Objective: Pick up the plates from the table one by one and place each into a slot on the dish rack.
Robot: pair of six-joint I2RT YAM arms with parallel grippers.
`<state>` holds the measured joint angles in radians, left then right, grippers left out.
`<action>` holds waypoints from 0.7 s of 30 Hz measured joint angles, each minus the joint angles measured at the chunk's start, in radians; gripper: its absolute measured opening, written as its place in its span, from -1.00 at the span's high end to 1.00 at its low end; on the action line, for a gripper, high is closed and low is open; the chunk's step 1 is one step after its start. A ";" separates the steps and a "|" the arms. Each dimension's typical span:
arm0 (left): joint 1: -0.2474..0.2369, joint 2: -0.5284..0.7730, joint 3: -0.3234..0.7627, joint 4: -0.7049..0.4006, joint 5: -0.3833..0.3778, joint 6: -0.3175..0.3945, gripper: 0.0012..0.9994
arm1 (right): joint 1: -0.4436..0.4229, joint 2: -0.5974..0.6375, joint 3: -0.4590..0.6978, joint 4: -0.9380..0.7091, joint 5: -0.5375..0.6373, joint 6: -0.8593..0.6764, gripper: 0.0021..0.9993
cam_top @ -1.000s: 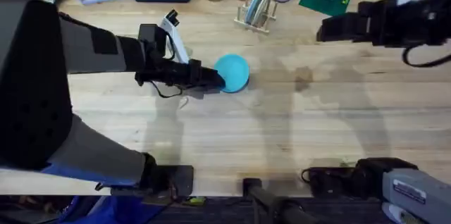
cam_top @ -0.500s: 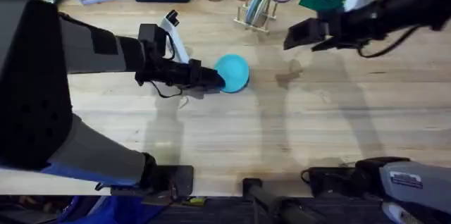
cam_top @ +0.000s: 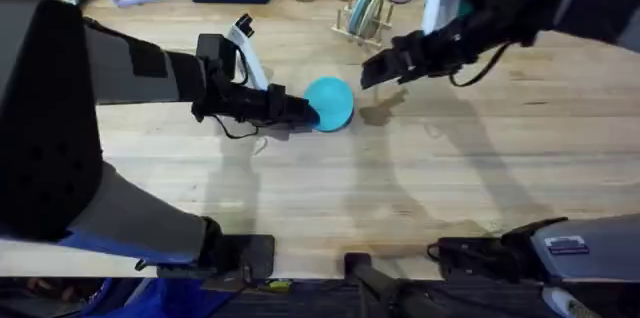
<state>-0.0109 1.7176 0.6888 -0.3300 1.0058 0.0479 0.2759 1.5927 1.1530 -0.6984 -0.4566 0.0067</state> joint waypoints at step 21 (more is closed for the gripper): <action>0.000 0.000 0.000 0.001 0.000 -0.003 0.92 | 0.160 0.173 0.000 0.244 -0.065 0.052 -0.99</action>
<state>-0.0109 1.7176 0.6888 -0.3294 1.0058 0.0452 0.4355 1.7661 1.1534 -0.4545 -0.5221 0.0590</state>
